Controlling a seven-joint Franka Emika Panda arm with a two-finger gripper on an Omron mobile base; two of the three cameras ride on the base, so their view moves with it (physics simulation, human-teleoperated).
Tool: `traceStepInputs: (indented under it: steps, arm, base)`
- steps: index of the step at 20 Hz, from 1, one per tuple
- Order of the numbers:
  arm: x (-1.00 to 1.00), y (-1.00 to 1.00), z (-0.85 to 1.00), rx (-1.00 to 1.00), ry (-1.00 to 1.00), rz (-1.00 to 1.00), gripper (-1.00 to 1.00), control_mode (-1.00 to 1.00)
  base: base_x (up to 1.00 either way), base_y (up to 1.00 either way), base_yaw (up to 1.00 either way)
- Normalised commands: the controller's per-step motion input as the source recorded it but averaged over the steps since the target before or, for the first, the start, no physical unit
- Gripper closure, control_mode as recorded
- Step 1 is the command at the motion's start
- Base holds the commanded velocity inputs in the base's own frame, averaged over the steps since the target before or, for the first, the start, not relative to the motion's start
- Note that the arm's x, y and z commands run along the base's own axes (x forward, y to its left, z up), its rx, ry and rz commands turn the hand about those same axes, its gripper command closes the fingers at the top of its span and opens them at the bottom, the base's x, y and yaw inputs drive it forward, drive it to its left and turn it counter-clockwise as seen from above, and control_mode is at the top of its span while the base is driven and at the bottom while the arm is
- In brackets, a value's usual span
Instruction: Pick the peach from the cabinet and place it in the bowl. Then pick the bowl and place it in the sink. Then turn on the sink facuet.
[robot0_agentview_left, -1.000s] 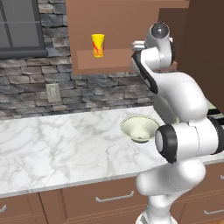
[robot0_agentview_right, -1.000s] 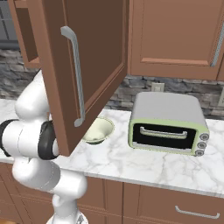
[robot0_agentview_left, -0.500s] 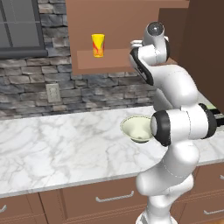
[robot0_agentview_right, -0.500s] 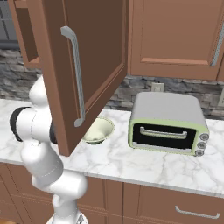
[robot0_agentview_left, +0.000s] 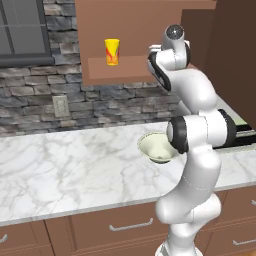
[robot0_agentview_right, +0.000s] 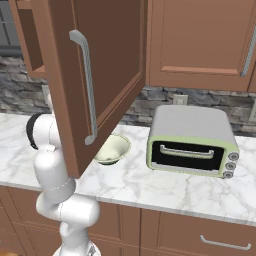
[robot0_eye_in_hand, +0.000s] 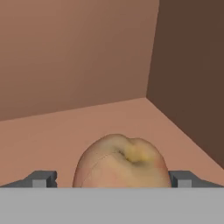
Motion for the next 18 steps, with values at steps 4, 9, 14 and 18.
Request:
traceStepInputs:
  steps: [4,9,14,18]
  arm:
    - [0.21,-0.06,-0.13,0.0,0.0,0.0,1.0,-1.0]
    - [-0.26,0.0,-0.04,-0.02,-0.03,0.0,1.0,-1.0]
    - [-0.98,0.31,-0.08,-0.04,-0.11,0.0,1.0,-1.0]
    - [-1.0,0.53,-0.22,0.0,-0.04,0.03,1.0,-1.0]
  base:
    - [0.0,0.0,0.0]
    - [0.0,0.0,0.0]
    - [0.0,0.0,0.0]
    - [0.0,0.0,0.0]
